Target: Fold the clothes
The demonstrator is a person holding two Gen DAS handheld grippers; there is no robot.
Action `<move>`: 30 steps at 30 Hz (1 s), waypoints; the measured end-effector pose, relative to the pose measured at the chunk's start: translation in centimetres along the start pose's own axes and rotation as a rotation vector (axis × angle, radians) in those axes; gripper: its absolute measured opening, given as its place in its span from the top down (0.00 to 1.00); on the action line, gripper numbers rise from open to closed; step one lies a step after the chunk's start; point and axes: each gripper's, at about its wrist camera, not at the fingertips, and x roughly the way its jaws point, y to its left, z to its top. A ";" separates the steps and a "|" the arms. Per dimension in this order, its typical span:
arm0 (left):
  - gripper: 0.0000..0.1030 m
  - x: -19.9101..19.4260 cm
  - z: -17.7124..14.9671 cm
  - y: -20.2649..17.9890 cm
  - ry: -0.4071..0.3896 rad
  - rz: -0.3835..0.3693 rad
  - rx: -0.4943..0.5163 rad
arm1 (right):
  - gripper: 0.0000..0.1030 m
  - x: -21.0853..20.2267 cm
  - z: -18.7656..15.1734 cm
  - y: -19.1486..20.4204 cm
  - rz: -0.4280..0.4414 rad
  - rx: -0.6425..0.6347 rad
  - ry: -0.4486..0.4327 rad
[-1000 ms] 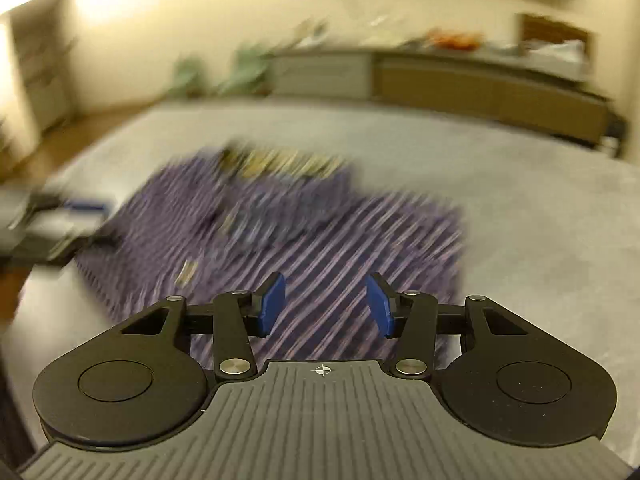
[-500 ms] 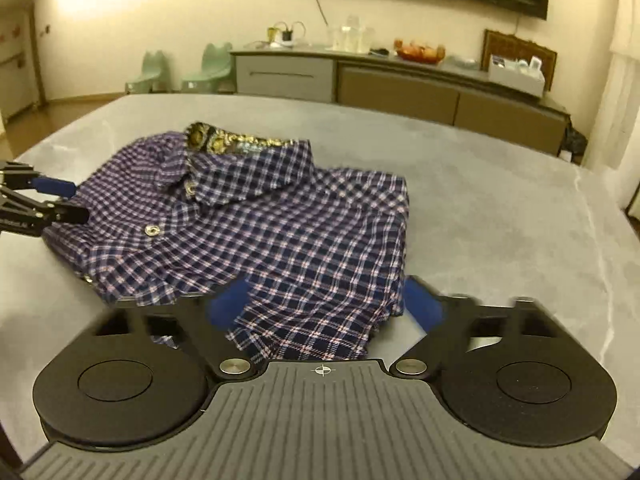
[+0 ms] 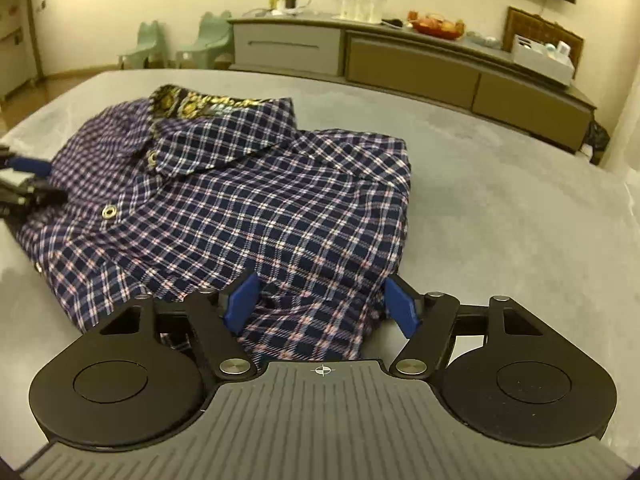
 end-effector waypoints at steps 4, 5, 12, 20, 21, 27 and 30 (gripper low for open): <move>0.29 0.6 0.4 0.2 0.014 -0.009 -0.038 | 0.33 0.4 0.4 0.4 -0.008 -0.008 0.017; 0.29 0.5 0.2 0.1 0.011 -0.010 -0.039 | 0.33 0.6 0.5 0.5 -0.010 -0.010 0.021; 0.28 0.3 -0.2 0.9 0.006 -0.043 -0.081 | 0.30 1.3 1.3 1.0 -0.024 -0.019 0.046; 0.22 -3.7 0.3 0.6 -0.047 -0.019 -0.126 | 0.15 -3.0 2.0 0.9 -0.084 0.046 0.033; 0.15 -4.7 0.4 0.6 -0.065 -0.019 -0.137 | 0.09 -4.4 2.0 1.2 -0.080 0.055 0.013; 0.00 -10.8 0.4 -0.4 -0.158 -0.045 -0.154 | 0.02 -11.7 1.6 3.2 -0.050 0.090 -0.107; 0.00 -13.3 0.0 -0.6 -0.183 -0.052 -0.162 | 0.02 -13.6 0.7 4.2 -0.040 0.107 -0.113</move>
